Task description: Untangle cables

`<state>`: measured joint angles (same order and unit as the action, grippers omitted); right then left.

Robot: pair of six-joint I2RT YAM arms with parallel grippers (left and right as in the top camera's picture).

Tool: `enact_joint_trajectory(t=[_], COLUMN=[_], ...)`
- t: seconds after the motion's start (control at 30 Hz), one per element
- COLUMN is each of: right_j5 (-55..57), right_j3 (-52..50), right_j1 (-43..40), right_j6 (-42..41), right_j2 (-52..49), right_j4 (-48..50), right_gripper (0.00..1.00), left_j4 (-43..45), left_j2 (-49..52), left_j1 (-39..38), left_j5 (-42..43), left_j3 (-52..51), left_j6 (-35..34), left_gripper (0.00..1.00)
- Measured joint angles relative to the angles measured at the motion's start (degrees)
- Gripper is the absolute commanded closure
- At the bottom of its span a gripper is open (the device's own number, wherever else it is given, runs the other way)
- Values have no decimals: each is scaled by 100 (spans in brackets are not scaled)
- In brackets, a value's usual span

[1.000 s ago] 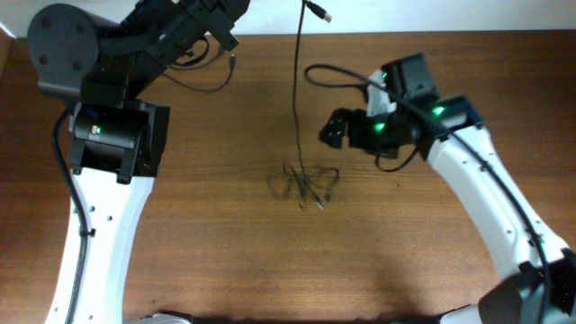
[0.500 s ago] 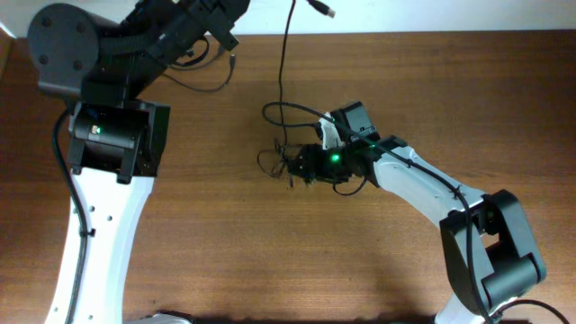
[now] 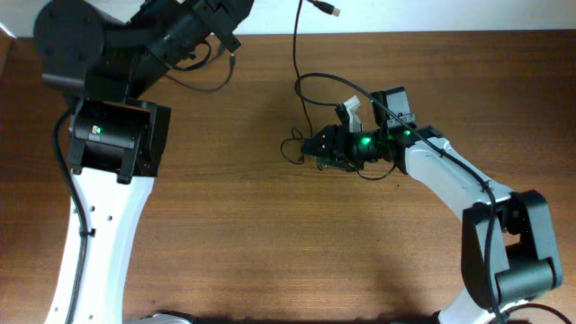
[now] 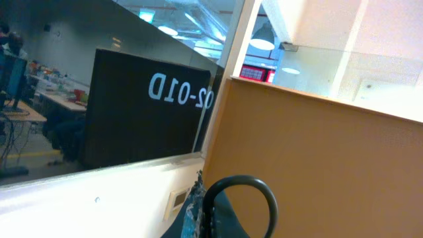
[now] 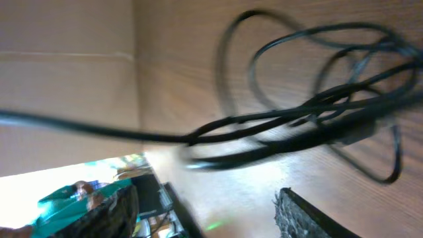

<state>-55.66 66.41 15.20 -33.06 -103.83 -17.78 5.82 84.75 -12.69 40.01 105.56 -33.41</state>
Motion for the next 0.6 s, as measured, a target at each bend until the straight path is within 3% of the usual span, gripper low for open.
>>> enact_joint_trajectory(t=[0.17,0.3,0.47,0.6], right_j5=[-275,83,1056,2035], right_j3=[0,0,0,0], right_j1=[-315,-570,-107,409], right_j6=[-326,-717,-1392,-1963], right_j2=[289,289,289,289], right_j4=[160,269,195,201], right_gripper=[18,14,9,14], left_j4=[-557,-494,-297,-256], left_j2=[0,0,0,0], left_j1=[0,-2,0,0], left_j5=[-33,-35,-31,13], left_j3=[0,0,0,0], left_j6=[212,227,111,94], left_gripper=[100,100,100,100])
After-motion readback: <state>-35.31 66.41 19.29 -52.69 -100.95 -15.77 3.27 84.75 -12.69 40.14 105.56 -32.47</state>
